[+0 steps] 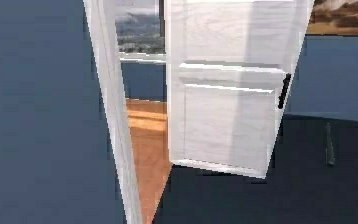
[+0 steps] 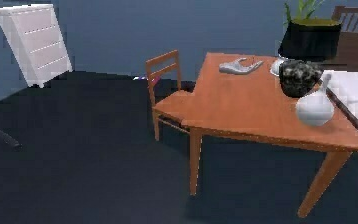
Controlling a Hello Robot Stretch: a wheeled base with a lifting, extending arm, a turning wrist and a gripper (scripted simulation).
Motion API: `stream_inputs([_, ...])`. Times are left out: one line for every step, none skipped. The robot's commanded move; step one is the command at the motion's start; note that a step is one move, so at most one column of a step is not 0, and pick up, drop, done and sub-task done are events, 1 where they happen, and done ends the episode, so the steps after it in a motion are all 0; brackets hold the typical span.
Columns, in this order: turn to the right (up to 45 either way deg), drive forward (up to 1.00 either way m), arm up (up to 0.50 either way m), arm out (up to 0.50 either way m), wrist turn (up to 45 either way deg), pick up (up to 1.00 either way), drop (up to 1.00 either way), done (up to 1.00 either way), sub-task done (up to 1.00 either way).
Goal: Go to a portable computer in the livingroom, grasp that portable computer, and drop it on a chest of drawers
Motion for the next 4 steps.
stream_inputs([12.0,0.00,0.00,0.00,0.0,0.00,0.00,0.00,0.00])
stream_inputs([0.0,0.45,0.00,0.00,0.0,0.00,0.00,0.00,0.00])
stream_inputs([0.0,0.40,0.00,0.00,0.0,0.00,0.00,0.00,0.00])
stream_inputs([-45.0,0.00,0.00,0.00,0.0,0.00,0.00,0.00,0.00])
